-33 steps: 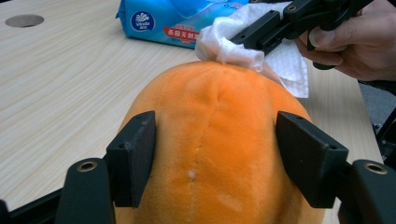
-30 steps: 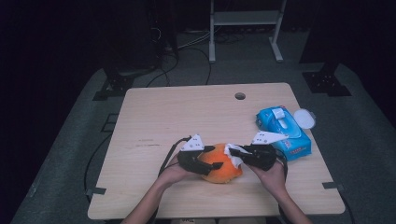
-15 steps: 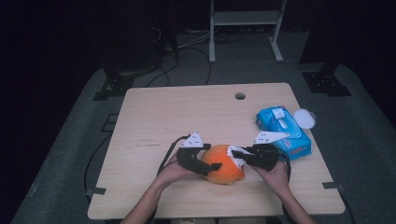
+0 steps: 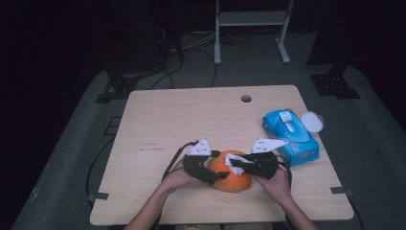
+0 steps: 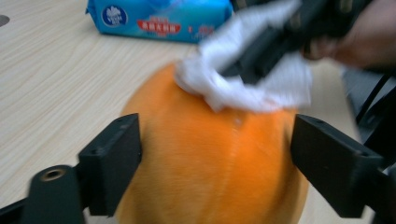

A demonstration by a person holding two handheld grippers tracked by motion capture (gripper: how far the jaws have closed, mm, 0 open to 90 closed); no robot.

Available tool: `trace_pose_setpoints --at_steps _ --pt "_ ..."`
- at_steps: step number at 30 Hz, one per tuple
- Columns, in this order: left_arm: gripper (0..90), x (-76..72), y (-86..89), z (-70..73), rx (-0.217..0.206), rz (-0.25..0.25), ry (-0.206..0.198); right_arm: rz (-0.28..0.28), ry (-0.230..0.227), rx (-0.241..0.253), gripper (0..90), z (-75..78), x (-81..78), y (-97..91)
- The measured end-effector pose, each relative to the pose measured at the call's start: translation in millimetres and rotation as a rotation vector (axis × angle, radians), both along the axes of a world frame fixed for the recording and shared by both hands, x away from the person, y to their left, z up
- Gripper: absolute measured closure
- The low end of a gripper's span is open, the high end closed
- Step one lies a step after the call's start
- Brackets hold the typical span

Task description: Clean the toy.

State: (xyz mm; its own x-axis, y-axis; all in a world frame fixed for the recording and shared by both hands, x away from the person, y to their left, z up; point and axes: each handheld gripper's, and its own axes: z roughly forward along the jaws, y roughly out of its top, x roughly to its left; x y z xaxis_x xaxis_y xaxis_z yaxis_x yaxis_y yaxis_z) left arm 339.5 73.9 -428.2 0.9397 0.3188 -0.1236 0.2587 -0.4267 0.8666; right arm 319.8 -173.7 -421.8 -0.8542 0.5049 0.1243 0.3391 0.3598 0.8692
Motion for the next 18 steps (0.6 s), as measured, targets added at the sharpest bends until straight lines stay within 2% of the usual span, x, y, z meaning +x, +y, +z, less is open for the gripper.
trace_pose_setpoints --at_steps 2,5,6,7,8,9,10,13,14,17,18 --pt "12.6 2.4 1.8 -1.0 0.003 0.021 0.018 0.012 0.008 -0.008 77.2 -0.4 -1.6 -1.9" --pt "16.6 3.3 1.8 -5.9 0.006 0.004 0.039 0.020 0.017 -0.009 77.1 -0.7 -3.8 -4.9" --pt "19.7 0.5 -1.3 -8.2 0.025 0.000 0.029 0.017 0.029 -0.007 77.1 -0.4 -5.6 -6.2" --pt "20.8 0.5 -1.3 -8.2 0.025 0.000 0.029 0.017 0.029 -0.007 77.1 -0.4 -5.6 -6.2" --pt "21.6 -2.1 -4.0 -6.7 0.059 0.004 -0.001 0.009 0.003 -0.016 77.2 3.4 -9.3 -3.3" --pt "22.4 -2.1 -4.0 -6.7 0.059 0.004 -0.001 0.009 0.003 -0.016 77.2 3.4 -9.3 -3.3" --pt "22.8 -4.3 -4.9 -6.9 0.063 -0.002 -0.012 0.019 -0.027 -0.021 77.3 7.8 -11.4 4.3" --pt "23.2 -5.4 -5.0 -7.7 0.078 -0.005 -0.021 0.035 -0.039 -0.021 77.3 9.7 -11.3 14.4" --pt "23.3 -4.9 -3.0 -9.0 0.080 0.000 -0.017 0.045 -0.063 -0.063 77.5 8.7 -10.0 20.8" --pt "23.4 -4.1 -2.1 -10.1 0.072 0.003 -0.014 0.037 -0.044 -0.063 77.5 7.1 -6.7 16.9" --pt "23.5 -3.9 -2.7 -10.2 0.071 0.003 -0.014 0.002 -0.033 -0.062 77.6 5.2 -2.6 4.9"
